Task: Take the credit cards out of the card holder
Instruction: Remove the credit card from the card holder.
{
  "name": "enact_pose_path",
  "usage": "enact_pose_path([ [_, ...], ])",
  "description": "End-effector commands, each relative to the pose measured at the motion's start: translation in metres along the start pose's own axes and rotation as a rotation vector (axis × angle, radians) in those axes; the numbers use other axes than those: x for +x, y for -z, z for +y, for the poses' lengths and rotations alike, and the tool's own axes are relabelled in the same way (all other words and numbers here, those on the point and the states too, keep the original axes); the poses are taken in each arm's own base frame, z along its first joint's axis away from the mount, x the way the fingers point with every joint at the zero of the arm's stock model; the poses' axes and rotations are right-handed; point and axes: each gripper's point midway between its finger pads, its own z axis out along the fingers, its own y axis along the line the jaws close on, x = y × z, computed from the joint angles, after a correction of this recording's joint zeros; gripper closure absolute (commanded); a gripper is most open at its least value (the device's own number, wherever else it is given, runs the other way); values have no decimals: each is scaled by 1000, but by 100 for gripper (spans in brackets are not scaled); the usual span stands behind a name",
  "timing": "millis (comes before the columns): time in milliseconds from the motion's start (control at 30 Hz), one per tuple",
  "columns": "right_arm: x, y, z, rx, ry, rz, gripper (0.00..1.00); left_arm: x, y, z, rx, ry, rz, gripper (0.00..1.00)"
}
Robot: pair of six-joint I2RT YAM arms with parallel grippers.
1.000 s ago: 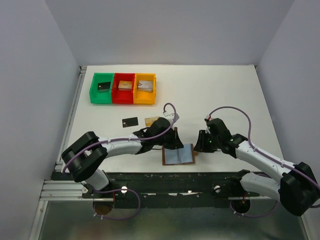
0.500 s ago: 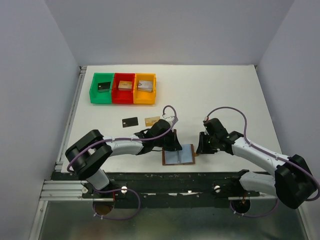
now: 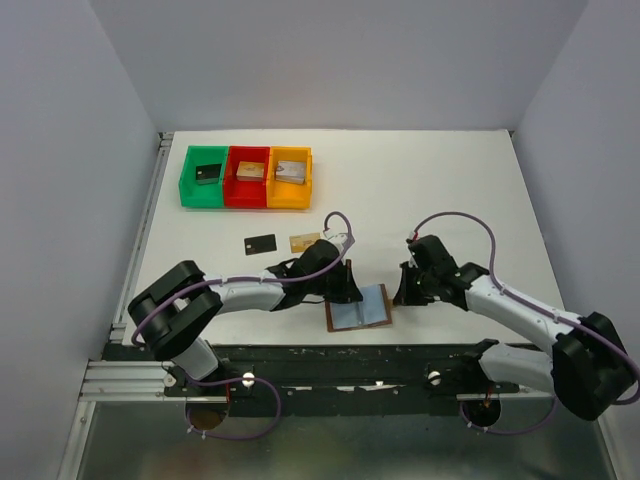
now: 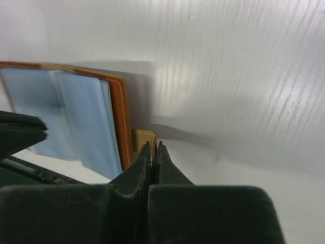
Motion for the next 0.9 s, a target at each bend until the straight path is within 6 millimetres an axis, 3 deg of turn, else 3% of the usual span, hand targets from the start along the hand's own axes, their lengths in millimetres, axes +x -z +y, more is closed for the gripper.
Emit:
enact_pose_path([
  [0,-30,22,20,-104,30,-160,100,-5,13,0,-6,-19,-30,100],
  [67,-31,30,28,-153,41,-181,100,-5,18,3,-14,-13,-42,96],
  [233,-25,39,42,-270,44,-212,100,-7,34,13,-42,17,-86,61],
  [333,-21,43,47,-315,23,-223,100,-5,44,23,-67,36,-108,49],
  [533,-16,44,52,-357,-16,-225,100,-1,56,31,-74,62,-141,43],
  [867,-17,41,48,-334,-18,-223,100,10,47,37,-78,76,-99,37],
])
